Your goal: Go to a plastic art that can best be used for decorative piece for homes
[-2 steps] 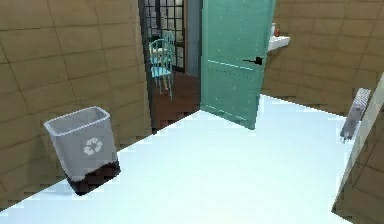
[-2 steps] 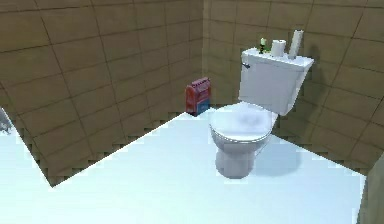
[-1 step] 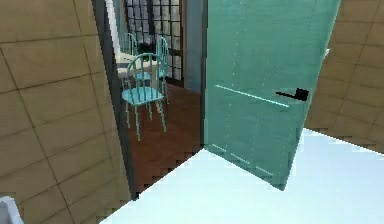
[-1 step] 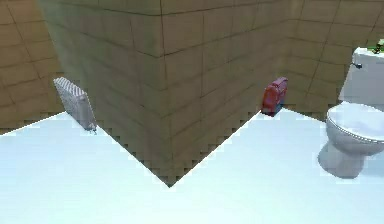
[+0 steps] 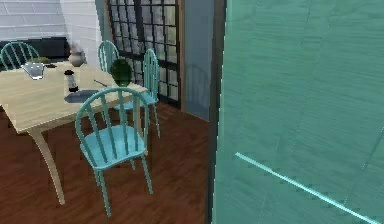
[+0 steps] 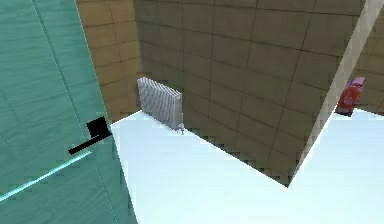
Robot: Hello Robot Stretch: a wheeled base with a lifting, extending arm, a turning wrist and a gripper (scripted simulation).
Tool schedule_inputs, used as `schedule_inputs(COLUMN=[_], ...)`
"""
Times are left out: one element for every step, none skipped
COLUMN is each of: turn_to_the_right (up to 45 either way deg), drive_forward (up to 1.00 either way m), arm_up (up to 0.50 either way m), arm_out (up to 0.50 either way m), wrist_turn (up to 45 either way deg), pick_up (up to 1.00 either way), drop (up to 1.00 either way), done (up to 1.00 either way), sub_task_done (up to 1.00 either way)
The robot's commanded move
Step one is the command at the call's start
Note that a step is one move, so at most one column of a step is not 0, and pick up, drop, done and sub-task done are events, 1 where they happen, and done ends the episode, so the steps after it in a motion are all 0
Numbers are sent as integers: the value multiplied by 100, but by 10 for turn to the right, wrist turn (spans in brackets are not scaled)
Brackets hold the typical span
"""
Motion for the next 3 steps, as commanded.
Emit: schedule_inputs(turn_to_the_right=[60, 0, -450], drive_forward=[0, 35, 0], arm_up=[0, 0, 0], arm_out=[0, 0, 0], wrist_turn=[0, 0, 0], pick_up=[0, 0, 0], drop=[0, 0, 0], done=[0, 0, 0], sub_task_done=[0, 0, 0])
